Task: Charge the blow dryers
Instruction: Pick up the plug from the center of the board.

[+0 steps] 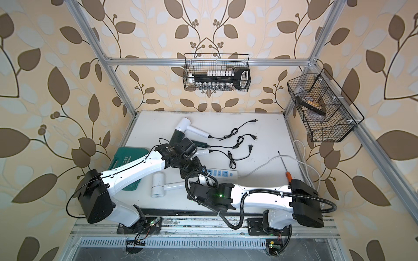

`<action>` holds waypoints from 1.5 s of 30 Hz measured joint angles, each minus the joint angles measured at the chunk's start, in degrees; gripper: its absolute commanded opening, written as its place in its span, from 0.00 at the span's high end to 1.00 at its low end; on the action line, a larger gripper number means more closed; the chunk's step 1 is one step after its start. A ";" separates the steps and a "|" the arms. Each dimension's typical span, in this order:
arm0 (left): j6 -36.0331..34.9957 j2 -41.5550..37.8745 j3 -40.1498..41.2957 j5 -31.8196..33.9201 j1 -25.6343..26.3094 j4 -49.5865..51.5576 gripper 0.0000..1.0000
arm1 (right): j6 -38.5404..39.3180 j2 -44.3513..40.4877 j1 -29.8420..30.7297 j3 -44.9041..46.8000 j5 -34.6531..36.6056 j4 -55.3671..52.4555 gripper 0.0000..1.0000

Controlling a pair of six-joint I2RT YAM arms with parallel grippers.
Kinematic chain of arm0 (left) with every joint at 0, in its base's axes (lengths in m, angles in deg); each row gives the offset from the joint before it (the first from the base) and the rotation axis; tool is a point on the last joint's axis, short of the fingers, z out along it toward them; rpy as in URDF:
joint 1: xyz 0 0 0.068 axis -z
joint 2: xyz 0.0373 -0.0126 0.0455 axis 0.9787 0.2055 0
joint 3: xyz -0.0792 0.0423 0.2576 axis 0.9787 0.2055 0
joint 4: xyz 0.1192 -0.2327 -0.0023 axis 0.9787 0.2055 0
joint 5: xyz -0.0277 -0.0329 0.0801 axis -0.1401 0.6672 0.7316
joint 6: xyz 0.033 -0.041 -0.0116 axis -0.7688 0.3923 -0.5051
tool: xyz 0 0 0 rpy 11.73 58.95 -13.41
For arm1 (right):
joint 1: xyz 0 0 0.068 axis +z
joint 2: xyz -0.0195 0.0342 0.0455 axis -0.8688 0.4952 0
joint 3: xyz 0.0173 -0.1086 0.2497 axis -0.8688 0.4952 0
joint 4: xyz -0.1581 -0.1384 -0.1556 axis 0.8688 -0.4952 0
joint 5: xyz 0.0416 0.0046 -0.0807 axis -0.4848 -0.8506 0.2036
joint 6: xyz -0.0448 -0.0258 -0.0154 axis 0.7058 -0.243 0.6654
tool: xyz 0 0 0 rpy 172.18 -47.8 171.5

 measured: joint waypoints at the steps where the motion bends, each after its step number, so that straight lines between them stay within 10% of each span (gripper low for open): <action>1: 0.00 0.00 0.00 0.00 0.00 0.02 1.00 | 0.00 0.00 0.00 0.00 0.00 0.13 0.68; 45: 2.99 5.27 -9.60 -2.89 0.87 10.38 1.00 | -4.61 -5.92 2.73 5.25 6.51 4.55 0.69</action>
